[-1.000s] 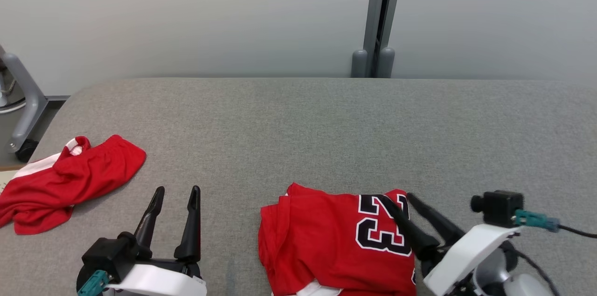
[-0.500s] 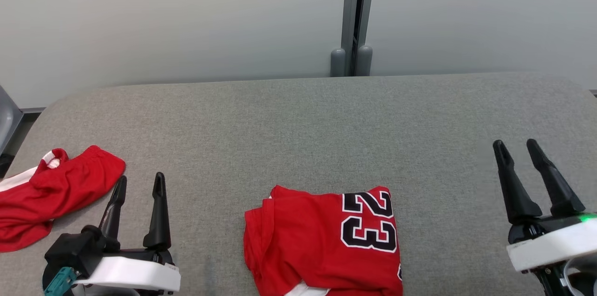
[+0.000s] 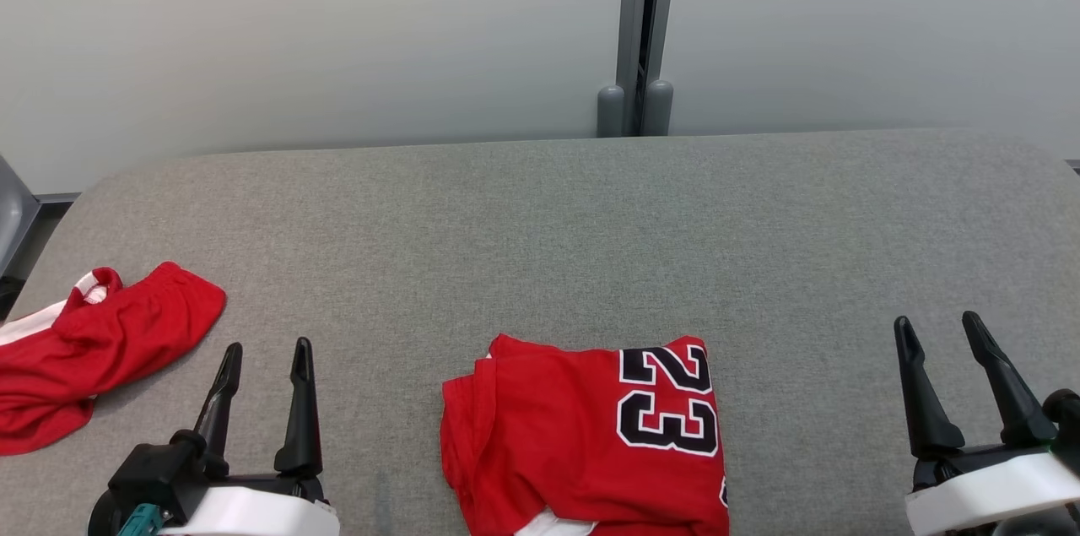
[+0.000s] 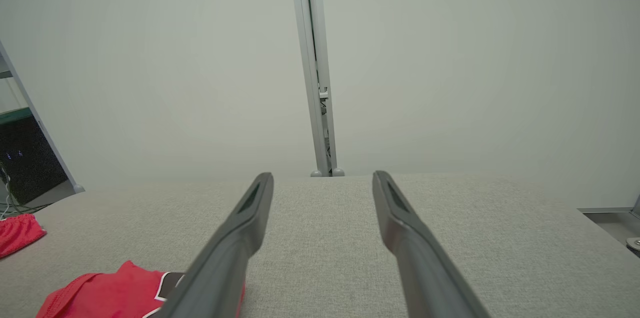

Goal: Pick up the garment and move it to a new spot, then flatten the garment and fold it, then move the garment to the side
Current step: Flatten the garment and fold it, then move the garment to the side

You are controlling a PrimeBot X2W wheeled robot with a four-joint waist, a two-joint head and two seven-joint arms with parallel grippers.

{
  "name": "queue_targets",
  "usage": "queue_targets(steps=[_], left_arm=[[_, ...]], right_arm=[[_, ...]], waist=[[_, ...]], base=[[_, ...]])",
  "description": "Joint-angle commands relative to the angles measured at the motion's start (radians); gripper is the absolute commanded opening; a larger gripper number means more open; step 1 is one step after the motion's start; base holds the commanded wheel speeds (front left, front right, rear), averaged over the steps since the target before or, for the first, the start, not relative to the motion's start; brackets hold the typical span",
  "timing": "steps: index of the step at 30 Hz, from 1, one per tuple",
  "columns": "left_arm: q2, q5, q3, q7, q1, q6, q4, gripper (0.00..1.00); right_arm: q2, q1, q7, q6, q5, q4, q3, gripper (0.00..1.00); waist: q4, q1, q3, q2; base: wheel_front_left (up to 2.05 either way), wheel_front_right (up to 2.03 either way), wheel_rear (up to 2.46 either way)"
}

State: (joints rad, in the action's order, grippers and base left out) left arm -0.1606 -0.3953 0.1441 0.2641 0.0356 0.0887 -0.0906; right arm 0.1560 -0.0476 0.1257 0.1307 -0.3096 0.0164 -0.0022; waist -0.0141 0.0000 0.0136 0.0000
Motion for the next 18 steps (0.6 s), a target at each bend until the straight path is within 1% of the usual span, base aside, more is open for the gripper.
queue_targets(steps=[1, 13, 18], left_arm=[[-0.001, 0.014, -0.005, 0.000, 0.001, -0.004, -0.002, 1.00], [0.019, 0.037, -0.012, 0.000, -0.009, -0.021, -0.005, 1.00], [0.023, 0.045, -0.014, 0.000, -0.009, -0.024, -0.009, 1.00]], right_arm=[[0.001, -0.004, 0.014, 0.000, 0.003, -0.010, -0.002, 1.00], [0.012, 0.022, 0.015, 0.000, 0.019, -0.043, 0.024, 1.00], [0.018, 0.039, -0.012, 0.000, -0.023, -0.049, 0.065, 1.00]], waist=[[-0.002, 0.0000, 0.000, 0.0000], [-0.007, 0.0000, 0.004, 0.0000], [-0.008, 0.0000, 0.002, 0.0000]], base=[[0.00, 0.00, 0.00], [0.00, 0.00, 0.00], [0.00, 0.00, 0.00]])
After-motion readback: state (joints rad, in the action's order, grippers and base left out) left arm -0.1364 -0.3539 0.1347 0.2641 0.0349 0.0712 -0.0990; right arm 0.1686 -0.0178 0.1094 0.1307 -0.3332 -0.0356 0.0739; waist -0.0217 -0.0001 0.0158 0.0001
